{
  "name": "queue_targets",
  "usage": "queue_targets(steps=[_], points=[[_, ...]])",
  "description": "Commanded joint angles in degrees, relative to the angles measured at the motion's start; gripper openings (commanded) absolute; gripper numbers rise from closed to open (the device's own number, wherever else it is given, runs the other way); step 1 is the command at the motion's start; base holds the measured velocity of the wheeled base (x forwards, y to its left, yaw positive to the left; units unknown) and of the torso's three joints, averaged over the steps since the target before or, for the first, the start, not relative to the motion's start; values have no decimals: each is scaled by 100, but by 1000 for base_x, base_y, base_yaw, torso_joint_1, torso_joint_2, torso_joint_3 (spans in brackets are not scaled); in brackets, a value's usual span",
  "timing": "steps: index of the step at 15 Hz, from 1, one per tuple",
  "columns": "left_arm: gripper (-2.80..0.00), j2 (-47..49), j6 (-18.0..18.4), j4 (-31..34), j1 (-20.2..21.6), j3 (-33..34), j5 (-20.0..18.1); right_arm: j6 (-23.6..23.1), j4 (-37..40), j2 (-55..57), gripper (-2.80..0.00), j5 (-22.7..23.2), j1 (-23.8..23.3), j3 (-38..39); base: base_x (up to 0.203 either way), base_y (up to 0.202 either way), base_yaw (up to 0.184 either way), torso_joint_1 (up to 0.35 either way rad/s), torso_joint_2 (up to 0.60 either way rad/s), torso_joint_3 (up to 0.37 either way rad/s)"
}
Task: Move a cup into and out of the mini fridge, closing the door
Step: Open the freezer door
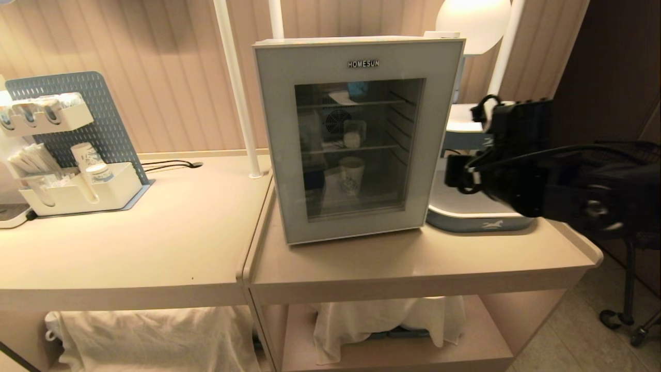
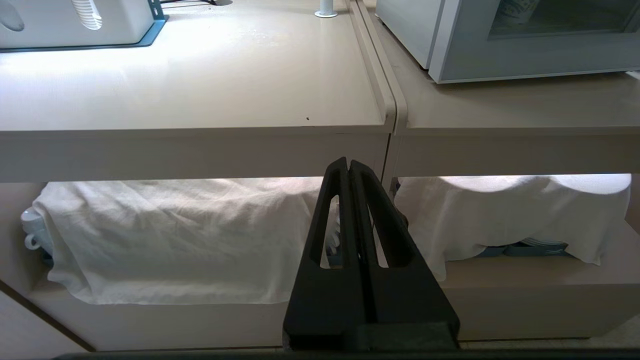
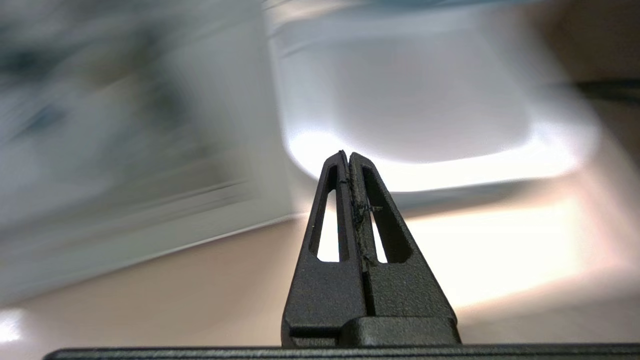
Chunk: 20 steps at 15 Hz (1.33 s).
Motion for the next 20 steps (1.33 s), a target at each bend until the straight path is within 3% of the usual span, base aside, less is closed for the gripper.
queue_targets(steps=[1, 3, 6, 9, 12, 13, 14, 16, 17, 18, 20], points=[[-280, -1, -5, 1, 2, 9, 2, -52, 59, -1892, -280, -811, -175, 778, 0, 0, 0, 0, 0, 0], [-280, -1, -5, 1, 2, 9, 2, -193, 211, -3258, -280, -1642, -382, 1482, 0, 0, 0, 0, 0, 0], [-280, -1, -5, -5, 2, 9, 2, -436, 325, -5044, -280, -2340, -1586, 2654, 0, 0, 0, 0, 0, 0], [-280, -1, -5, 1, 2, 9, 2, -590, 372, -6716, -280, -2567, -2150, 3915, 0, 0, 0, 0, 0, 0], [-280, -1, -5, 1, 2, 9, 2, -774, 450, -8111, -280, -2412, -2504, 4938, 0, 0, 0, 0, 0, 0], [-280, -1, -5, 1, 2, 9, 2, -901, 466, -8640, -280, -2030, -2533, 5115, 0, 0, 0, 0, 0, 0], [-280, -1, -5, 1, 2, 9, 2, -1028, 492, -9214, -280, -1299, -2537, 5285, 0, 0, 0, 0, 0, 0], [-280, -1, -5, 1, 2, 9, 2, -1207, 481, -9999, -280, 1006, -2538, 5894, 0, 0, 0, 0, 0, 0], [-280, -1, -5, 1, 2, 9, 2, -1272, 478, -10125, -280, 1798, -2538, 6337, 0, 0, 0, 0, 0, 0], [-280, -1, -5, -5, 2, 9, 2, -1264, 695, -10180, -280, 2430, -2537, 6548, 0, 0, 0, 0, 0, 0], [-280, -1, -5, 1, 2, 9, 2, -1070, 1349, -10224, -280, 3095, -2537, 6586, 0, 0, 0, 0, 0, 0]])
